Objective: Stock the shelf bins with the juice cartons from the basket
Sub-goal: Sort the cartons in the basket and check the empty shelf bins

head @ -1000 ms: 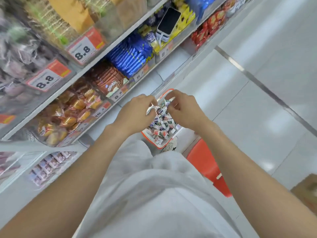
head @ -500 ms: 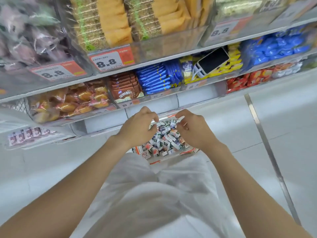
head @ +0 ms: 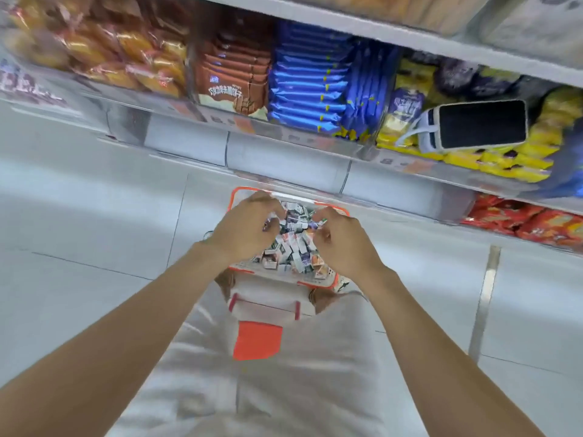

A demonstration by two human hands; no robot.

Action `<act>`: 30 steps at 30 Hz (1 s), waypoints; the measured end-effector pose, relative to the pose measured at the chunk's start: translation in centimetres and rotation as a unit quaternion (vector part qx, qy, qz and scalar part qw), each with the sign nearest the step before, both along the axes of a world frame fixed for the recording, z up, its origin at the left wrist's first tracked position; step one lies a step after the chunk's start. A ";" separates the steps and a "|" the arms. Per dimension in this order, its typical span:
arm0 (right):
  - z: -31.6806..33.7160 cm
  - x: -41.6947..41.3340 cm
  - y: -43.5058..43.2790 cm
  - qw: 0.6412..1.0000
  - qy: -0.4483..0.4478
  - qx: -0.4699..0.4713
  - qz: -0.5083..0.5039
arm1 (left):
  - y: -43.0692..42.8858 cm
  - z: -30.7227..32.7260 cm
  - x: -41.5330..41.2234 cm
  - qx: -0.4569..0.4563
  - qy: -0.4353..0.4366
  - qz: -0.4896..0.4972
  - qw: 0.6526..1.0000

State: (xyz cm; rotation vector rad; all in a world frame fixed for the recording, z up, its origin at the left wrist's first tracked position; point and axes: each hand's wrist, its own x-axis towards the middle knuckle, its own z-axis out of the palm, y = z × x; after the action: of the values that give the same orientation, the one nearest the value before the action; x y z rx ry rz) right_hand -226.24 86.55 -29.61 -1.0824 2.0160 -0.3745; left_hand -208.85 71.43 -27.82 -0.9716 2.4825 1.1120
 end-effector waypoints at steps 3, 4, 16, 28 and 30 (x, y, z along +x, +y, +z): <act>-6.6 0.4 -0.1 0.996 0.030 -0.006 0.081 | 0.6 -7.3 0.3 -0.002 -0.007 -0.011 1.000; -9.2 0.3 -0.2 0.993 0.044 -0.007 0.111 | 0.8 -10.0 0.5 -0.005 -0.014 -0.018 1.000; -31.7 2.0 -3.0 0.946 0.208 0.035 0.247 | 0.0 -34.0 3.6 -0.140 -0.074 -0.168 0.973; -28.5 8.4 -0.7 0.941 0.268 0.043 0.204 | 3.7 -31.1 6.5 -0.256 -0.032 -0.167 0.952; -29.1 8.4 1.0 0.940 0.276 0.064 0.189 | 3.9 -31.5 7.5 -0.246 -0.017 -0.145 0.958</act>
State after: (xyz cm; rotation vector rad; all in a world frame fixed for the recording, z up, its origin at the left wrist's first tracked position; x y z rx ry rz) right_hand -217.81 87.57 -58.68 -1.5773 2.1908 0.2930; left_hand -201.30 75.35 -59.34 -0.6863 2.8149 0.3897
